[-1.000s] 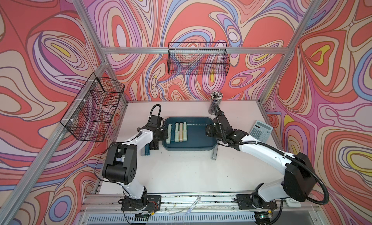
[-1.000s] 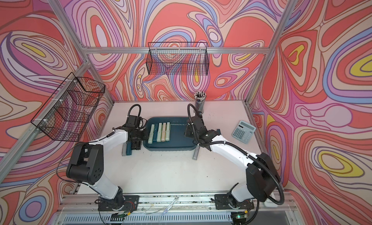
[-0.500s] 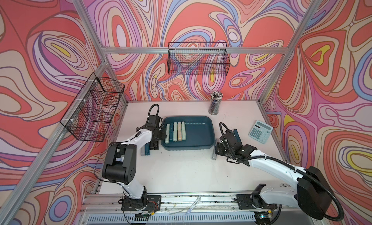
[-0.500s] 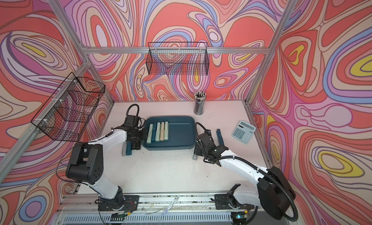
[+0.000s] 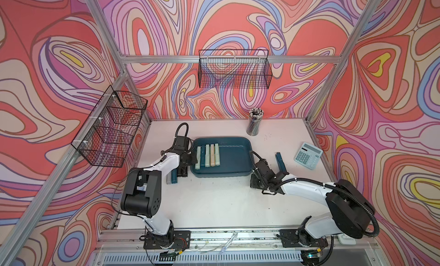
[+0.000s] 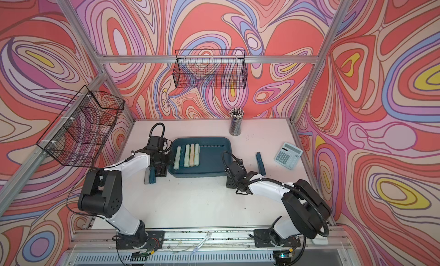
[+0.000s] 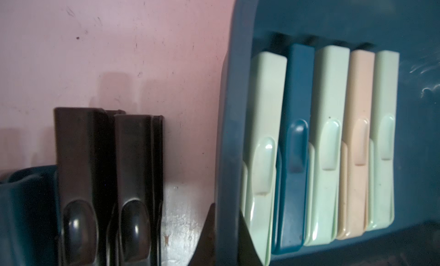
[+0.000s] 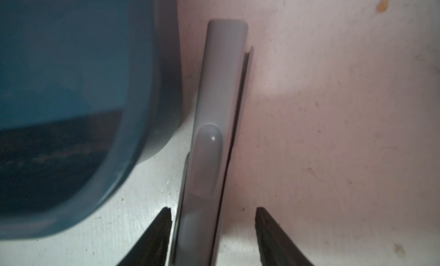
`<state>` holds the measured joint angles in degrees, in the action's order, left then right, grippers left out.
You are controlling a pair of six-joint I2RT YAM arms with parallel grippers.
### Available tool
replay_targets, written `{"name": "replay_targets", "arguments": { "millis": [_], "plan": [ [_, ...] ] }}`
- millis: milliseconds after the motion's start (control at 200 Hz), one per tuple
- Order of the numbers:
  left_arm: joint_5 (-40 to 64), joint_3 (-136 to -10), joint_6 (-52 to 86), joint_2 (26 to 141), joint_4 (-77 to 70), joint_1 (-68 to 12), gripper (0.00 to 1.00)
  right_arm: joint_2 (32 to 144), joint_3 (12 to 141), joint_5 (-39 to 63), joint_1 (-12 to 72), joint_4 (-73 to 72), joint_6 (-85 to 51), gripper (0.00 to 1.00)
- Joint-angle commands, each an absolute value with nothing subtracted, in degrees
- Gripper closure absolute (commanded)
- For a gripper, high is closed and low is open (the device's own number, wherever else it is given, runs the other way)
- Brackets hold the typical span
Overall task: Put the pruning pliers into the storage box
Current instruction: Pick up the pruning pliers from the center of the board.
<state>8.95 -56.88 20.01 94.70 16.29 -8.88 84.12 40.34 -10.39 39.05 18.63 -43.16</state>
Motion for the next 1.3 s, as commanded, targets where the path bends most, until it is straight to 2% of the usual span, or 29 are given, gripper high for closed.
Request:
{"name": "replay_targets", "arguments": {
  "millis": [0,225,456,611,701,1072,1297],
  "plan": [
    [10.2,-58.0,20.7,93.6,11.5,-8.4,1.00,84.8,41.4,-13.5,39.2,18.2,-44.6,0.50],
    [9.7,-58.1,20.4,93.7,11.8,-8.5,1.00,84.7,42.9,-16.4,39.3,21.5,-42.6,0.62],
    [10.0,-58.0,20.5,93.3,11.7,-8.5,1.00,85.3,42.8,-16.4,39.2,20.9,-41.8,0.63],
    [10.0,-57.9,20.5,93.2,11.7,-8.5,1.00,86.5,42.7,-14.8,39.2,20.3,-40.0,0.57],
    [10.1,-57.8,20.5,93.2,11.7,-8.5,1.00,86.6,42.3,-15.1,39.2,20.1,-39.6,0.57],
    [10.0,-57.7,20.5,93.0,11.7,-8.5,1.00,84.5,42.9,-19.2,39.2,22.8,-39.4,0.76],
    [10.5,-57.7,20.8,92.8,11.6,-8.5,1.00,81.3,49.7,-23.4,39.2,28.0,-37.3,0.77]
  ]
}}
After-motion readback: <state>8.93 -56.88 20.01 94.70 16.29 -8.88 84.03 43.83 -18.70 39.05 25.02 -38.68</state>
